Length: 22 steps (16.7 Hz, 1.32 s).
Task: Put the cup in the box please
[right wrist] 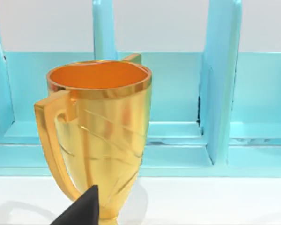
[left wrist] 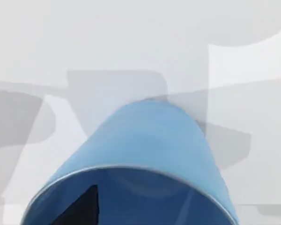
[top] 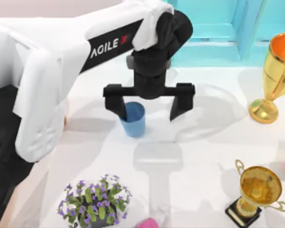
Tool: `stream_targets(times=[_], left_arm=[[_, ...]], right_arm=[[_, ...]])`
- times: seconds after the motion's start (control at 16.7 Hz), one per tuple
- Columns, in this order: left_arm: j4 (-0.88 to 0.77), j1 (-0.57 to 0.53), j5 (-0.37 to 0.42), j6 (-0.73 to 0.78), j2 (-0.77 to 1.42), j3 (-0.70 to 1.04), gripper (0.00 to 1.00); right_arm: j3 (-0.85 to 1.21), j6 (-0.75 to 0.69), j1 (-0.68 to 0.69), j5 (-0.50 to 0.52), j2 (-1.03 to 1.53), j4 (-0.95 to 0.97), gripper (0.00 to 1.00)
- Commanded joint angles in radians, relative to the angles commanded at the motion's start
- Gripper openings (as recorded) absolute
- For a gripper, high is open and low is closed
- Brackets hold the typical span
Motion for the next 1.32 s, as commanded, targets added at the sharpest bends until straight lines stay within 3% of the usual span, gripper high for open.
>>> stream_targets(times=[0.42,1.2,1.32], left_arm=[[0.066,-0.001,0.0,-0.001,-0.004,-0.067,1.0],[0.066,-0.001,0.0,-0.001,-0.004,-0.067,0.02],[0.066,-0.001,0.0,-0.001,-0.004,-0.067,0.0]], right_arm=[[0.0,0.0,0.0,0.0,0.0,0.0,1.0],[0.0,0.0,0.0,0.0,0.0,0.0,1.0],[0.0,0.0,0.0,0.0,0.0,0.0,1.0]])
